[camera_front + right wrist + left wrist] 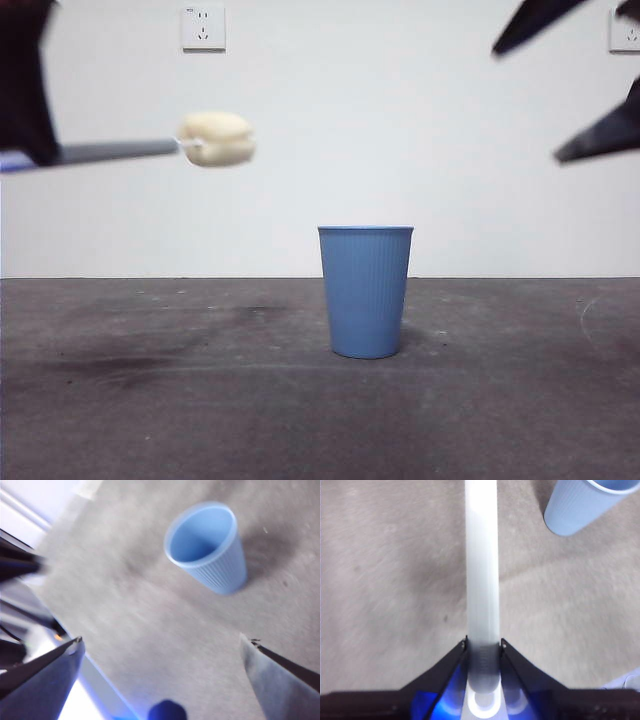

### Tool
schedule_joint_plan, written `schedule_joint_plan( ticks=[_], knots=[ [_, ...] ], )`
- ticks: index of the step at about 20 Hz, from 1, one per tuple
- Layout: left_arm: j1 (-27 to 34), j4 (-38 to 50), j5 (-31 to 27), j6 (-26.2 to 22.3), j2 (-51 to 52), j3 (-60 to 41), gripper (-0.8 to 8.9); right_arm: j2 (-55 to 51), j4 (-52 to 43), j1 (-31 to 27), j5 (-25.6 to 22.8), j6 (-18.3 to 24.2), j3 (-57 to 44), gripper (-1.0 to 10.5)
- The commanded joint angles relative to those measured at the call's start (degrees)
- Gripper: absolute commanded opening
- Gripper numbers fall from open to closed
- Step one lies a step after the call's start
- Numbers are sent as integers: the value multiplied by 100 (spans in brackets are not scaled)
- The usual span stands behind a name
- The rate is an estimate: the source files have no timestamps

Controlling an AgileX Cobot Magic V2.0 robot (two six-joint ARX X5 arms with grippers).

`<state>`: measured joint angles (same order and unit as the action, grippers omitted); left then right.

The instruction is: Pick up the cup brush,pick up the cup,insert the brush into the cup,clean the cup,put the cup brush back,put the cup back to the fixed position on the table

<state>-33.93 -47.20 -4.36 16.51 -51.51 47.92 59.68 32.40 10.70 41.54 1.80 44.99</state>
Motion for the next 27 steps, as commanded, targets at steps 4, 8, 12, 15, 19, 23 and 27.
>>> schedule_joint_plan(
  ticks=[4,8,12,15,19,23,27],
  knots=[
    [-7,-662,-15,-66,758,-17,-8,699,-1180,376,-313,0,-516,536],
    [-11,-929,-7,-70,826,-17,-8,1405,-2216,667,-667,-94,-809,536],
    [-11,-942,-7,-162,826,-17,-8,2131,-3005,975,-977,-39,-822,536],
    [-11,-949,-4,-173,826,-17,-8,2601,-3587,1163,-1117,129,-822,536],
    [-11,-955,-4,-173,826,-17,-8,3049,-4457,1338,-1513,411,-822,536],
    [-11,-949,-4,-168,826,-17,-8,3480,-5331,1423,-1519,413,-822,536],
    [-11,-949,-4,-155,826,-17,-8,3945,-6057,1482,-1567,402,-822,537]
  ],
)
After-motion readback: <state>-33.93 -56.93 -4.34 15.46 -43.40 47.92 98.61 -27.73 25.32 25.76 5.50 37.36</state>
